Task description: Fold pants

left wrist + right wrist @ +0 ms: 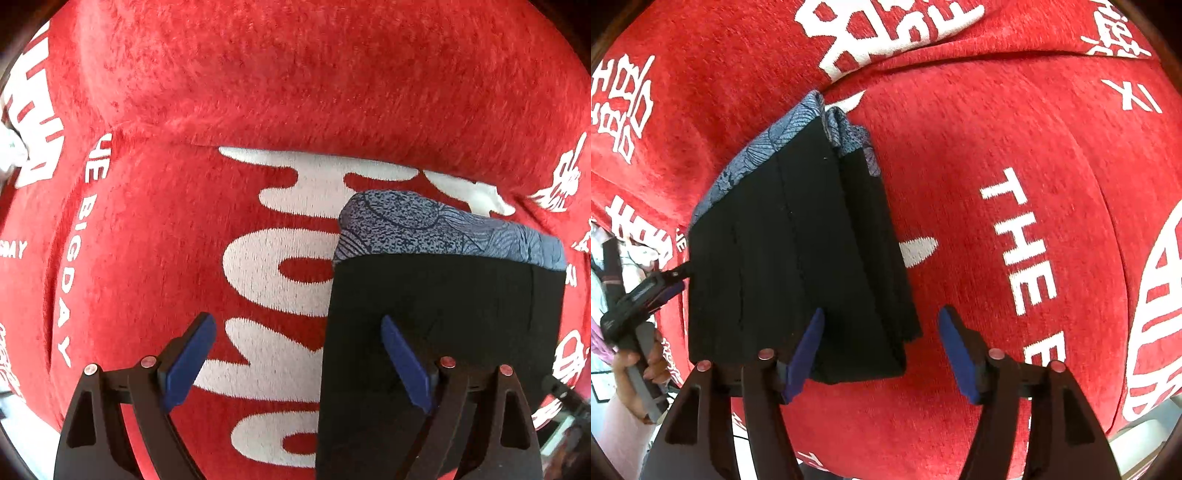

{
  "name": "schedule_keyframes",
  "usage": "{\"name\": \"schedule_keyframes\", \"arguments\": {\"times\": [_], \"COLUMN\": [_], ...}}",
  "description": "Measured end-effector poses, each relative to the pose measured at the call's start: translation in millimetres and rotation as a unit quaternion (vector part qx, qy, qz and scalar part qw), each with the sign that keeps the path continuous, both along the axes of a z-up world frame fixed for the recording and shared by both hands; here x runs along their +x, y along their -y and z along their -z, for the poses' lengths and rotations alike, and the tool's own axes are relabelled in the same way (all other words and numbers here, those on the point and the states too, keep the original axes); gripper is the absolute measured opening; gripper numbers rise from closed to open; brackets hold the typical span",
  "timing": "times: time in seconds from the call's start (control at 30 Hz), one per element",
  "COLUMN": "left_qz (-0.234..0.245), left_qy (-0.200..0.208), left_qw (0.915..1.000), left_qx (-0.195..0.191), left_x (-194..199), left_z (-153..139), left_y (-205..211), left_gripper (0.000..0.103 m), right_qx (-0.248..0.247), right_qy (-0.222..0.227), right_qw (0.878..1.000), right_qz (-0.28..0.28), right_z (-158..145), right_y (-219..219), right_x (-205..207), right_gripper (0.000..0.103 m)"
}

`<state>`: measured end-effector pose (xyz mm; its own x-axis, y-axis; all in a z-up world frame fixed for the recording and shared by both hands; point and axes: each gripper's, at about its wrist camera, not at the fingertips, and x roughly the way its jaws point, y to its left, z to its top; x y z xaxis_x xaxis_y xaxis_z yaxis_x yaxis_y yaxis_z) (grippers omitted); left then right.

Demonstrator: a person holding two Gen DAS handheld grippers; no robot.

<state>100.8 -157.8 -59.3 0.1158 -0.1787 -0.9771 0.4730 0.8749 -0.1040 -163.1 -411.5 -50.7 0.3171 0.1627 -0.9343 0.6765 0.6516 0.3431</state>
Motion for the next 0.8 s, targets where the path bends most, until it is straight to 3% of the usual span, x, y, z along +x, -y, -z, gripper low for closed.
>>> {"name": "schedule_keyframes", "arguments": {"times": [0.13, 0.27, 0.43, 0.8], "left_qz": [0.004, -0.005, -0.006, 0.015], "left_qy": [-0.003, -0.027, -0.048, -0.062], "left_qw": [1.0000, 0.9994, 0.9983, 0.9972], "left_qx": [-0.003, -0.019, -0.033, -0.038], "left_x": [-3, -1, -1, -5], "left_z": [-7, -8, -9, -7], "left_y": [-2, -9, -15, -10], "left_gripper": [0.092, 0.092, 0.092, 0.092], "right_qx": [-0.017, 0.007, 0.029, 0.047], "right_qy": [0.012, 0.022, 0.023, 0.025], "right_qw": [1.000, 1.000, 0.999, 0.999], "right_qz": [-0.006, 0.010, 0.027, 0.009], "right_z": [-12, -14, -8, 4], "right_y": [5, 19, 28, 26], "right_x": [1, -2, -3, 8], "right_gripper": [0.068, 0.068, 0.068, 0.069]}}
